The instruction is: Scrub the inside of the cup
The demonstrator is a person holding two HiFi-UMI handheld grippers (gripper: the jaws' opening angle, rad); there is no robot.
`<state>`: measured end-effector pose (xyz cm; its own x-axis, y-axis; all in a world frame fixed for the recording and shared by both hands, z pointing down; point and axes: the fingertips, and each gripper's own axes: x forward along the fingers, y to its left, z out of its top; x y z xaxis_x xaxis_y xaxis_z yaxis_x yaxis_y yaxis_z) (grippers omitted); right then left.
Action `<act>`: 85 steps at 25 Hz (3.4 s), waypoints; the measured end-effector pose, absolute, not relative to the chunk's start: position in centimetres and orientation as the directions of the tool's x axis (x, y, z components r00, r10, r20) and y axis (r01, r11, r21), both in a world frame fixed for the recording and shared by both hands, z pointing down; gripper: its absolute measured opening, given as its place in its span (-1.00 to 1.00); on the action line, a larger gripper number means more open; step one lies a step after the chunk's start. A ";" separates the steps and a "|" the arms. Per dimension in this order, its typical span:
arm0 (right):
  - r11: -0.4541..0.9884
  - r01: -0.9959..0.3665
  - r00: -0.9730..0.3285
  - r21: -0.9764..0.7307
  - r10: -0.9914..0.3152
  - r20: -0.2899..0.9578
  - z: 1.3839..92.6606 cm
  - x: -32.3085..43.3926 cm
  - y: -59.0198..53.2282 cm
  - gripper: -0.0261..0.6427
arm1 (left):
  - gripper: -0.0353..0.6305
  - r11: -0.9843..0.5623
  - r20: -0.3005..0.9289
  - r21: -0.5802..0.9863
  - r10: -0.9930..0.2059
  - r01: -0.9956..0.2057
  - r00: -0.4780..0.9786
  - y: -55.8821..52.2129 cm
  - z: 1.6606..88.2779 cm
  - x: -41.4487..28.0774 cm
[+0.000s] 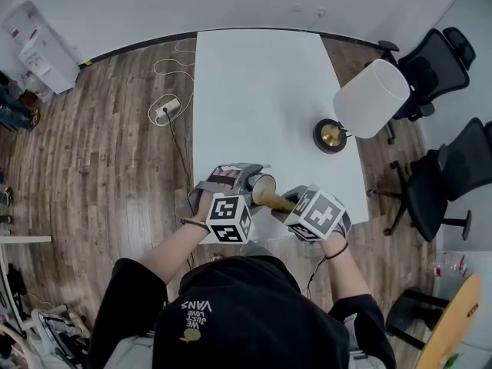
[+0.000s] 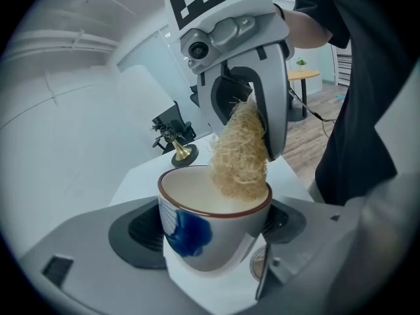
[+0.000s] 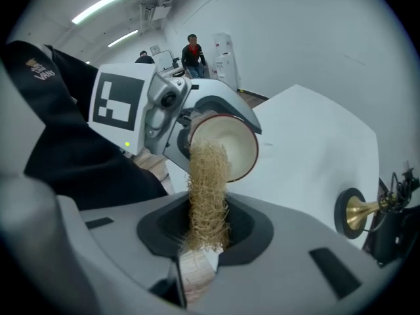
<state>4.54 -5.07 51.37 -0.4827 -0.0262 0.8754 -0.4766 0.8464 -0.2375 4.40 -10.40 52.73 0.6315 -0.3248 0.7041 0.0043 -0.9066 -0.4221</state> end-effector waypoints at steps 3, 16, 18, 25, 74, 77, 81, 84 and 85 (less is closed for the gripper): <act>0.849 -0.443 -0.532 -0.289 0.011 0.847 51.1 3.5 -4.4 -0.64 | 0.30 -0.914 0.709 -0.405 -0.313 0.001 0.632 -10.3 53.3 4.6; 0.750 -0.612 -0.719 -0.250 -0.397 0.571 48.1 5.2 -11.2 -0.64 | 0.30 -0.950 0.578 -0.185 -0.313 -0.253 0.754 -12.5 52.5 6.1; 0.726 -0.636 -0.724 -0.263 -0.444 0.528 48.1 5.9 -11.8 -0.64 | 0.30 -0.944 0.560 -0.145 -0.325 -0.296 0.762 -13.5 52.6 6.0; 0.618 -0.701 -0.713 -0.357 -0.590 0.379 48.7 9.4 -14.1 -0.64 | 0.30 -0.902 0.441 0.025 -0.377 -0.431 0.815 -17.5 53.7 6.4; 0.505 -0.755 -0.632 -0.418 -0.729 0.263 46.8 11.7 -13.7 -0.64 | 0.30 -0.875 0.285 0.038 -0.453 -0.482 0.845 -20.9 52.0 5.4; 0.511 -0.756 -0.633 -0.409 -0.732 0.253 46.3 11.0 -13.3 -0.64 | 0.29 -0.871 0.252 0.046 -0.464 -0.490 0.849 -20.2 49.8 4.8; 0.514 -0.759 -0.628 -0.400 -0.740 0.240 45.4 10.3 -12.6 -0.64 | 0.29 -0.877 0.212 0.057 -0.456 -0.477 0.864 -18.3 47.1 4.2; 0.520 -0.760 -0.626 -0.389 -0.746 0.226 44.7 9.8 -11.9 -0.64 | 0.29 -0.882 0.189 0.075 -0.446 -0.465 0.875 -16.7 45.7 3.3; 0.521 -0.762 -0.624 -0.385 -0.749 0.221 44.4 9.5 -11.7 -0.64 | 0.29 -0.882 0.185 0.082 -0.444 -0.464 0.877 -16.2 45.3 2.9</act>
